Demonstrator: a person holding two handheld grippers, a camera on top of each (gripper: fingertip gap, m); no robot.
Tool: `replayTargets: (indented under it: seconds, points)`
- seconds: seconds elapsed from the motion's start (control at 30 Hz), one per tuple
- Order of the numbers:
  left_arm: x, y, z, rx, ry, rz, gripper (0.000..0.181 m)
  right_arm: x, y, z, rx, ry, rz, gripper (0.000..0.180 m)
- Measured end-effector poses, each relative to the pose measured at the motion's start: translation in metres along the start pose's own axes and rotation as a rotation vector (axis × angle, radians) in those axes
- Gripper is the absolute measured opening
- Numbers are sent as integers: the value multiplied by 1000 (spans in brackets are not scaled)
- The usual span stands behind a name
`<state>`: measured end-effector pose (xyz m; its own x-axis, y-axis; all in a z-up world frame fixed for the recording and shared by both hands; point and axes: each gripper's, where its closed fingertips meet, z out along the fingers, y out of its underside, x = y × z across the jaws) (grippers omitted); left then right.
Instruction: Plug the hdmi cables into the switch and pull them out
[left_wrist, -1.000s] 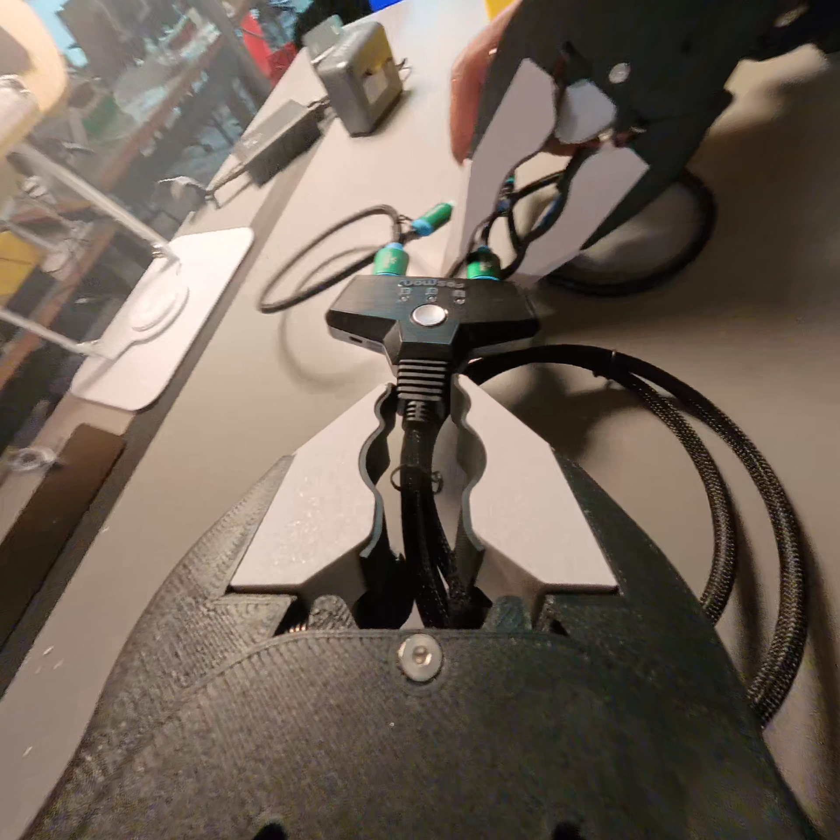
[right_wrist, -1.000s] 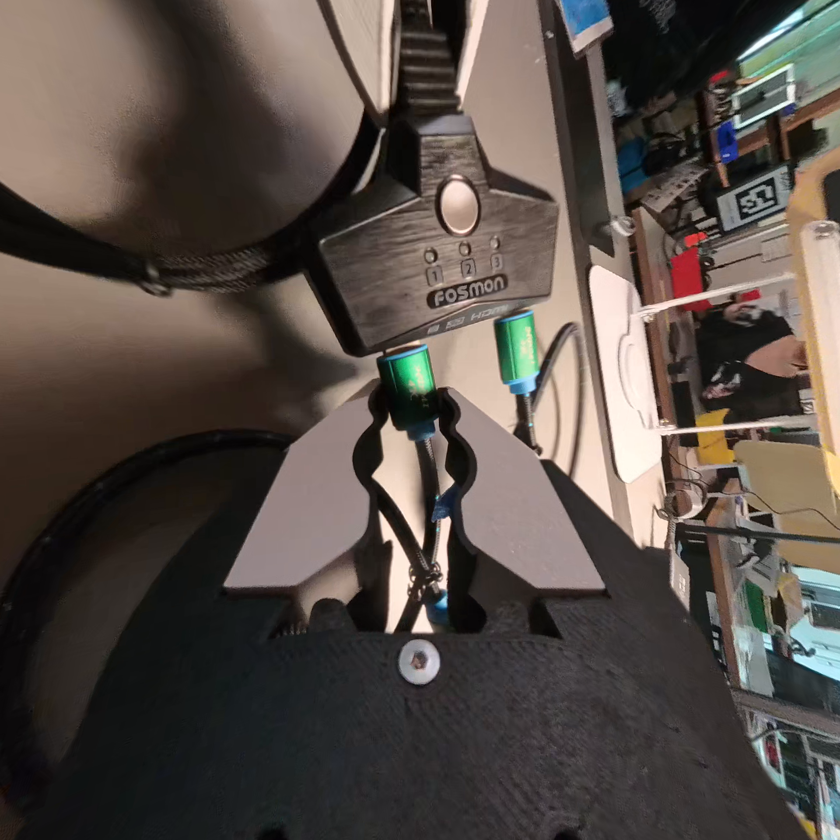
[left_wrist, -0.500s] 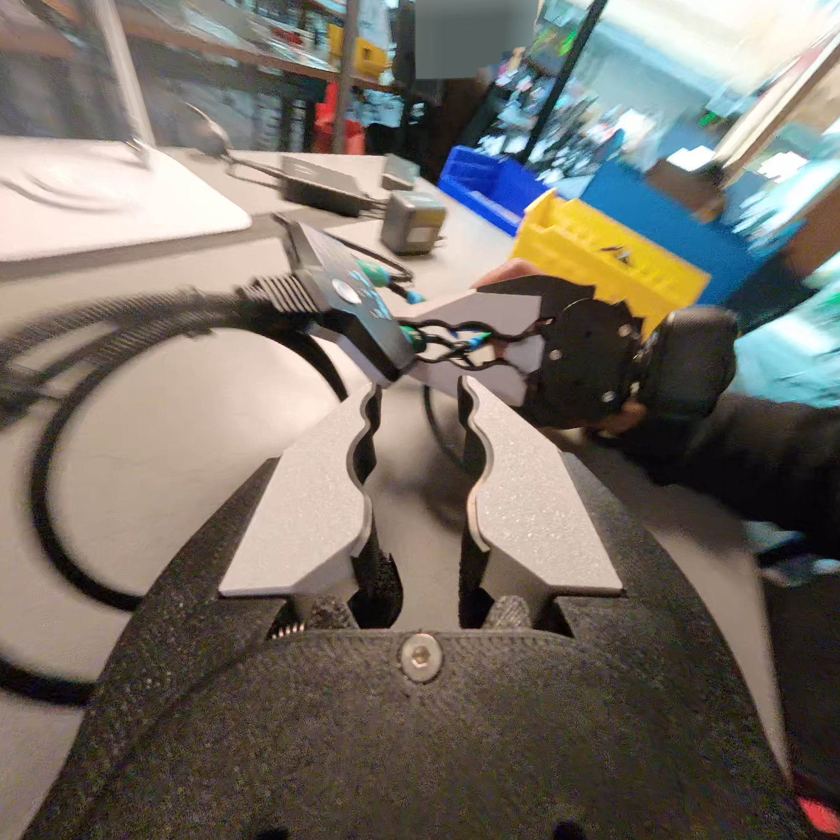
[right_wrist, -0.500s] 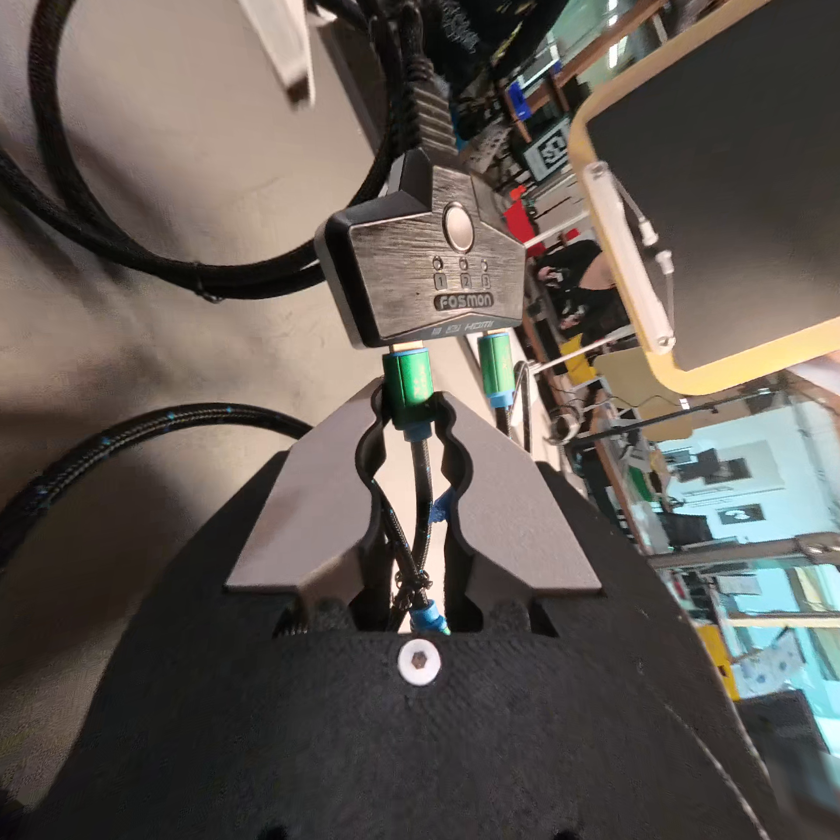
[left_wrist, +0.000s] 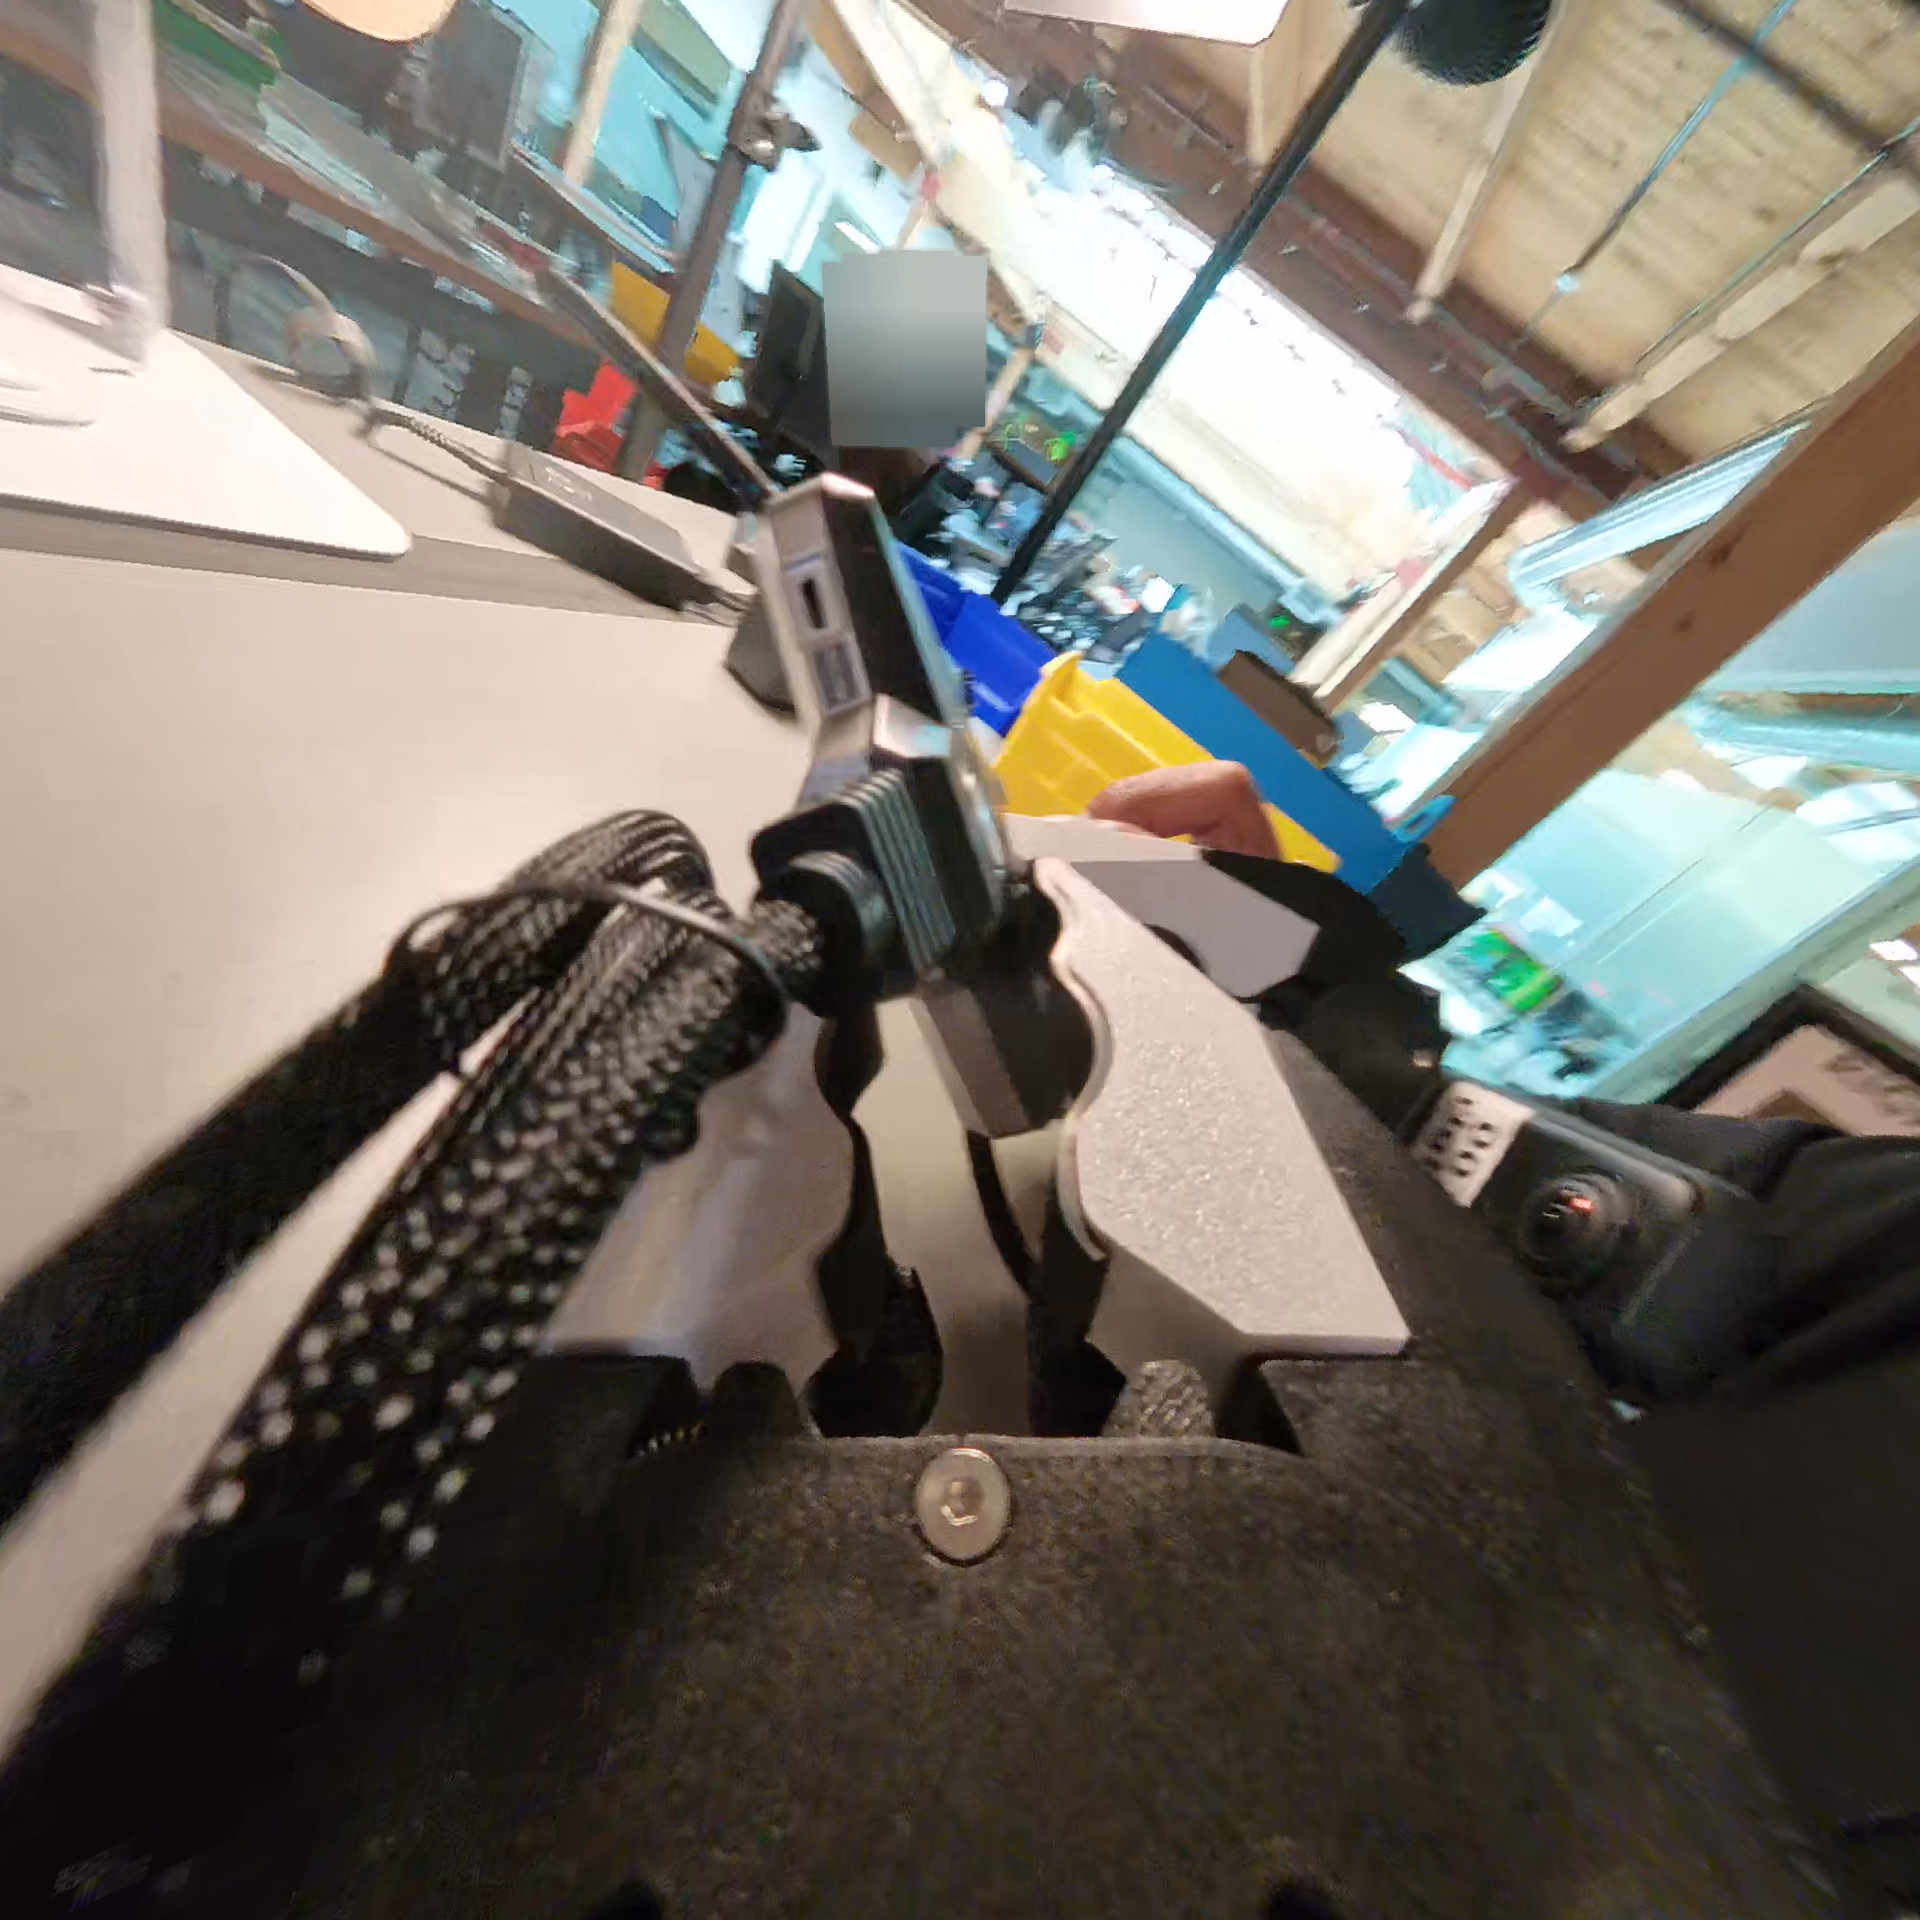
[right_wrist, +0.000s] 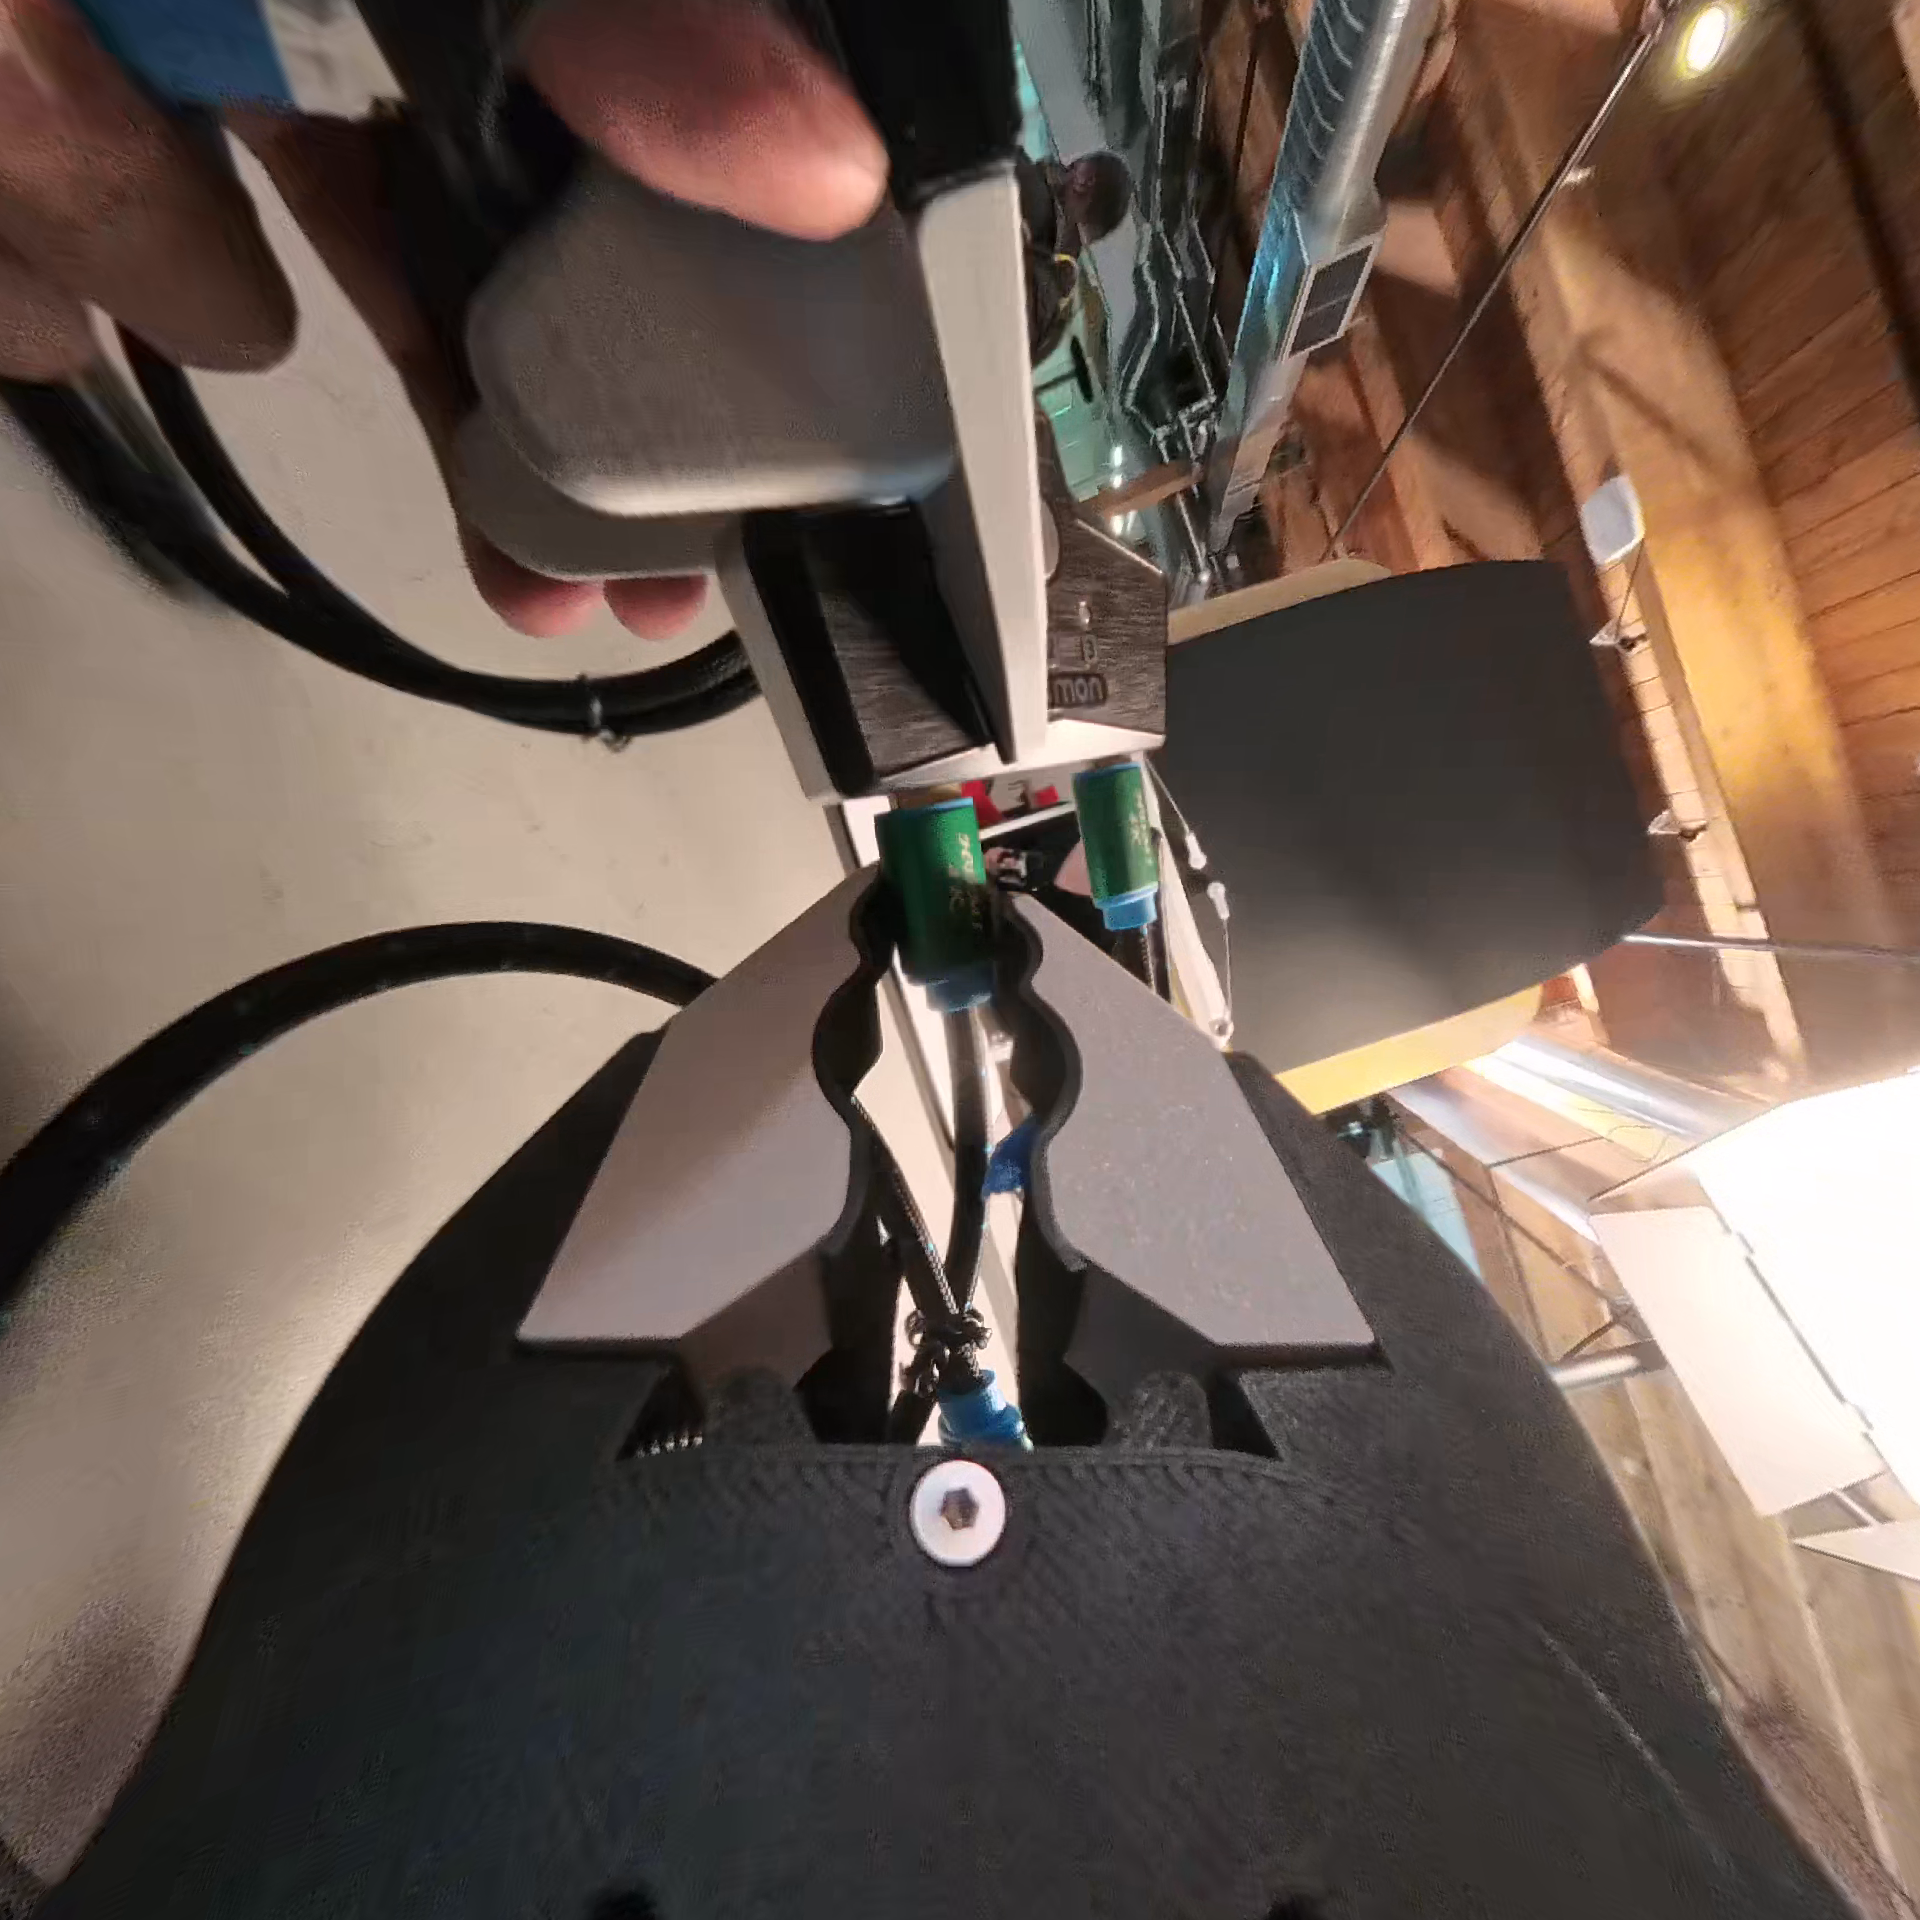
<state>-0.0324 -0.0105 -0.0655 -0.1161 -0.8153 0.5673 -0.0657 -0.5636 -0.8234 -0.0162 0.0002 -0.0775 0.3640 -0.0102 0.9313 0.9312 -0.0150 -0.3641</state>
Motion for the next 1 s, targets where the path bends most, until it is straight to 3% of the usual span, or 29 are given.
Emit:
replayTargets:
  seconds: [0.23, 0.4, 0.43, 0.47, 0.63, 1.0]
  points:
    - [-3, -2, -9, -9, -21, 159, 21, -7, 6, 0, 9, -96, 102, 25]
    - [-2, 4, -10, -58, 6, 178, 24, -15, 8, -3, 28, -131, 5, 17]
    - [-2, 6, -10, -74, 12, 182, 15, -15, 8, -4, 34, -137, -1, 17]
    - [-1, 6, -10, -84, 22, 186, 24, -15, 8, -5, 40, -142, 0, 16]
    - [2, 6, -13, -89, 46, 226, 24, -15, 4, -9, 44, -172, -27, 14]
    - [6, 15, -11, -138, 124, 131, 25, -17, 8, -16, 86, -228, -56, 9]
